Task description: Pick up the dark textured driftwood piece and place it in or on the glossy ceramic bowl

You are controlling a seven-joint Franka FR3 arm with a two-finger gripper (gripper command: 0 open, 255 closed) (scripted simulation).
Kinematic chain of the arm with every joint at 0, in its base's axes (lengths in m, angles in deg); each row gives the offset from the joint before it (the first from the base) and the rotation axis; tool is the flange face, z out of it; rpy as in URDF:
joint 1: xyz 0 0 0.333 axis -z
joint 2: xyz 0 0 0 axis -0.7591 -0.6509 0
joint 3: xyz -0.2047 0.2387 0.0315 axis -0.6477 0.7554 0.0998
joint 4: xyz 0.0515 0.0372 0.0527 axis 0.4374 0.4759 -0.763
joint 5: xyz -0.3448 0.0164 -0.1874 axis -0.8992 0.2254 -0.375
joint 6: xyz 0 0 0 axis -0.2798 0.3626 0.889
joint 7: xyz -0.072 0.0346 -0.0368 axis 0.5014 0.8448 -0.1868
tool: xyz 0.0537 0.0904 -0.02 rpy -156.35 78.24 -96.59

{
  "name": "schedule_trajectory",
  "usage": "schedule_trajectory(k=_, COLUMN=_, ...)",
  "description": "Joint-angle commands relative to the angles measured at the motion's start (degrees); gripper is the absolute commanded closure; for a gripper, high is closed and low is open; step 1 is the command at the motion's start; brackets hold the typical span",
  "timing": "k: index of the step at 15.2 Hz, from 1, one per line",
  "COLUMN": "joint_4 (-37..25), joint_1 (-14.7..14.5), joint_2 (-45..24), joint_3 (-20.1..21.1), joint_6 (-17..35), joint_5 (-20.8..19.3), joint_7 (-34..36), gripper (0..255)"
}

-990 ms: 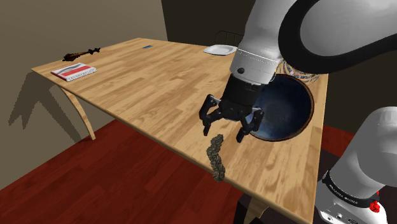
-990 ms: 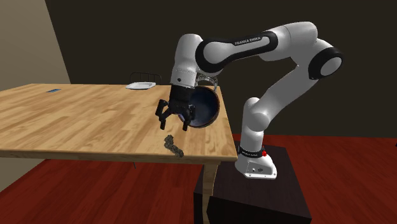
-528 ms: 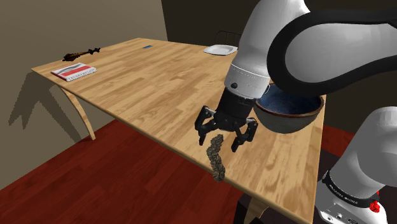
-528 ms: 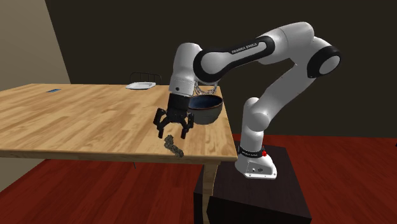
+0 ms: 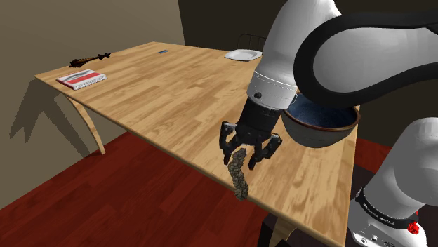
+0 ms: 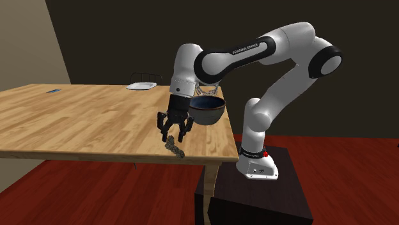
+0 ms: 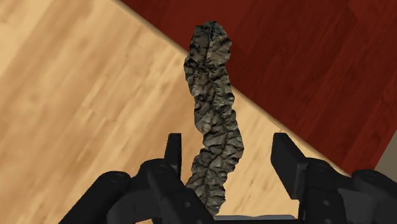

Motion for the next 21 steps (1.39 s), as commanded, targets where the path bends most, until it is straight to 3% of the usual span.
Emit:
schedule_trajectory(k=1, joint_4=0.0, joint_1=0.0, joint_2=0.0, joint_3=0.0, joint_6=0.0, joint_5=0.0, joint_7=0.0, gripper=255)
schedule_trajectory(k=9, joint_4=0.0, joint_1=0.0, joint_2=0.0, joint_3=0.0, joint_6=0.0, joint_5=0.0, joint_7=0.0, gripper=255)
schedule_trajectory(k=10, joint_4=0.0, joint_1=0.0, joint_2=0.0, joint_3=0.0, joint_6=0.0, joint_5=0.0, joint_7=0.0, gripper=0)
schedule_trajectory(k=12, joint_4=-15.49, joint_1=7.4, joint_2=-10.68, joint_3=5.74, joint_6=-13.65, joint_5=-18.91, joint_7=3.53, gripper=0)
schedule_trajectory(k=13, joint_4=-16.84, joint_1=8.24, joint_2=-11.6, joint_3=6.63, joint_6=-14.81, joint_5=-20.28, joint_7=3.72, gripper=0)
schedule_trajectory(k=21, joint_4=-12.39, joint_1=8.23, joint_2=-13.12, joint_3=8.93, joint_6=-8.74, joint_5=-19.42, joint_7=3.67, gripper=0)
